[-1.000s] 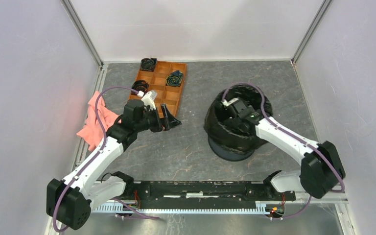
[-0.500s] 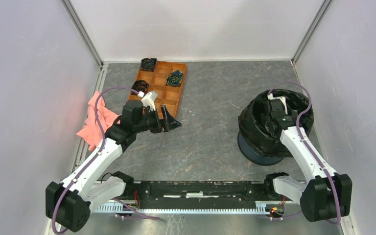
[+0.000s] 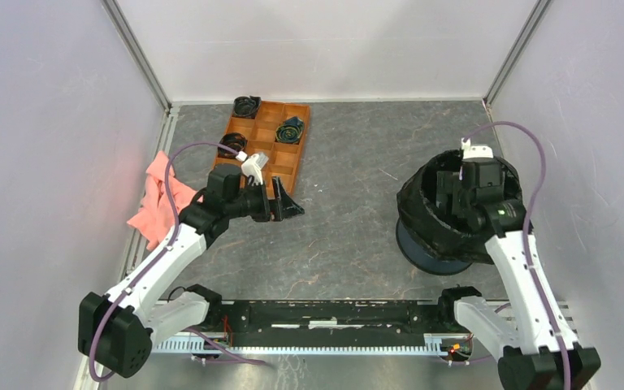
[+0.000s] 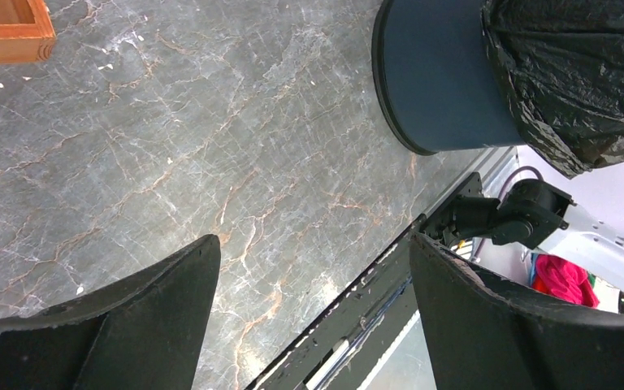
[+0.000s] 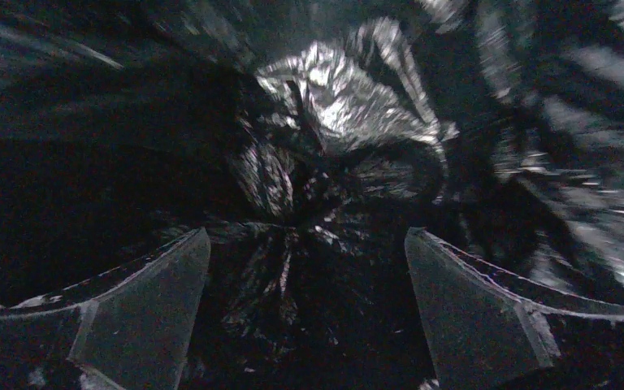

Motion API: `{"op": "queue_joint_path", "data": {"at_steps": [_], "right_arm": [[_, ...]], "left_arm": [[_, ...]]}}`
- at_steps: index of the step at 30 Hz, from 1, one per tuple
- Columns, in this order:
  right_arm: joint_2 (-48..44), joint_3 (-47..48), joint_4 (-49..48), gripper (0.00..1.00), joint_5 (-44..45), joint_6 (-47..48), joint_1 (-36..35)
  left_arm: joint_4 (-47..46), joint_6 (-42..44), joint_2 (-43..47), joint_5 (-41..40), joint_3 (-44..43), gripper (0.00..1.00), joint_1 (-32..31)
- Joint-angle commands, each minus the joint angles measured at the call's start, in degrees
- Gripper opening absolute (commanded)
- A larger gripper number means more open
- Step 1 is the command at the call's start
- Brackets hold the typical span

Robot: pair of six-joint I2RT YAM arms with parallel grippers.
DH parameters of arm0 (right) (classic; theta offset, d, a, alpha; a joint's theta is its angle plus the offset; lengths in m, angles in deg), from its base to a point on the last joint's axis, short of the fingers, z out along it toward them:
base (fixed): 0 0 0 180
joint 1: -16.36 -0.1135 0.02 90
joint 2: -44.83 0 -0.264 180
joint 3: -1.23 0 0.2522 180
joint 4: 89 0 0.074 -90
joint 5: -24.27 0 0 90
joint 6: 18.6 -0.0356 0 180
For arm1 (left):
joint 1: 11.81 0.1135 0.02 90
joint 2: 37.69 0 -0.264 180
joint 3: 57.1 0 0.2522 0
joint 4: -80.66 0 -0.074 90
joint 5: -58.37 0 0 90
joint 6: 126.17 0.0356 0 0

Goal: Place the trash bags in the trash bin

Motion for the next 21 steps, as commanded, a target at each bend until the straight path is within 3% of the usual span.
{"op": "queue_joint_path", "data": {"at_steps": [1, 7, 13, 18, 21], "right_arm": [[-3.1, 7.2, 1.7, 0.98, -3.9, 0.7, 0.0], [-6.0, 15.8, 2.6, 0.98, -13.8, 2.3, 0.0], [-10.8, 28.1, 0.4, 0.98, -26.9, 1.8, 0.0], [-14.2, 34.3, -2.6, 0.98, -31.5, 2.2, 0.1], [-15.0, 37.5, -1.8, 0.98, -29.3, 3.7, 0.0]], "left_arm": [[-3.4, 1.3, -0.4, 2.4, -2.2, 0.92, -0.1], [-0.3, 0.7, 0.7, 3.9, -6.4, 0.94, -0.1], [4.0, -1.6, 5.7, 1.9, -17.5, 0.99, -0.1], [4.3, -0.6, 10.7, -3.8, -25.4, 1.00, -0.1], [4.1, 0.3, 14.2, -8.0, -29.2, 1.00, -0.1]]}}
